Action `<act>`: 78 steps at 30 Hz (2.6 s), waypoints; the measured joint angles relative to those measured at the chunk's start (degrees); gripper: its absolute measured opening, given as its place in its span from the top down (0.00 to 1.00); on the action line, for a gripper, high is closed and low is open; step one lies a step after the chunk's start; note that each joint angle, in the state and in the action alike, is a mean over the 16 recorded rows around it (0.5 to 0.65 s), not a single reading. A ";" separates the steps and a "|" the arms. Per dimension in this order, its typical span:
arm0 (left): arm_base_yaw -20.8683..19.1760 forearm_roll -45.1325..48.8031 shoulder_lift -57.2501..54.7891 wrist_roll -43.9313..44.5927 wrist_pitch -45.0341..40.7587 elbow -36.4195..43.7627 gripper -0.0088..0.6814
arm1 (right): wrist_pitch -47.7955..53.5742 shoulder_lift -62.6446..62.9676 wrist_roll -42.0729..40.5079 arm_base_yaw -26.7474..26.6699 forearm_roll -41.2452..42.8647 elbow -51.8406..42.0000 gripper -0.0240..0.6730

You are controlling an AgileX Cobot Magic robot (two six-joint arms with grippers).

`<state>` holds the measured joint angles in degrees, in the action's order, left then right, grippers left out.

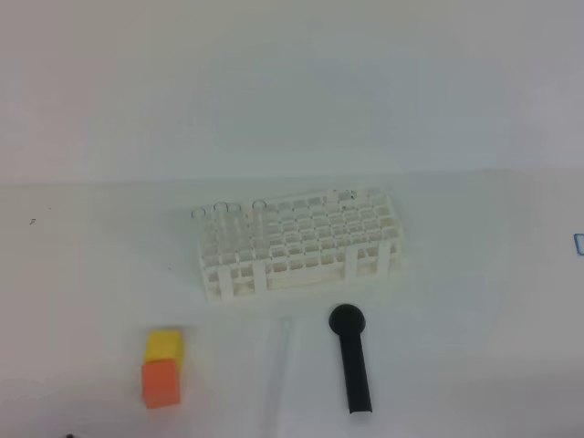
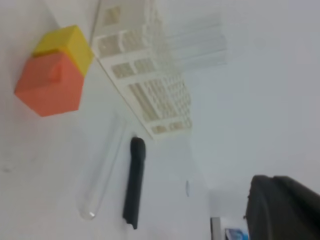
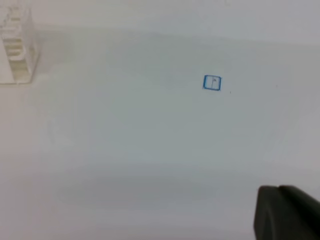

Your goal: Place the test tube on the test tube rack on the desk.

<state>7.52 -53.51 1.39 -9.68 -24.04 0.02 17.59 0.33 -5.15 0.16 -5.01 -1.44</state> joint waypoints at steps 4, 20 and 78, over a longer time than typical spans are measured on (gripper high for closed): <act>0.00 -4.62 -0.58 12.62 -3.20 -3.70 0.99 | -6.39 0.00 0.29 0.00 -7.18 -0.09 0.97; 4.07 35.40 -24.46 20.22 -20.35 -34.86 0.99 | -18.54 -2.25 0.25 0.02 -12.11 12.96 0.97; 33.60 54.65 -114.36 -12.10 -29.42 -70.85 0.71 | 19.36 -34.49 -25.00 -14.79 -17.51 37.82 0.97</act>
<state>41.11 1.14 -112.97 -21.78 -53.46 -70.82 36.95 -34.16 -30.16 -14.64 -22.52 36.38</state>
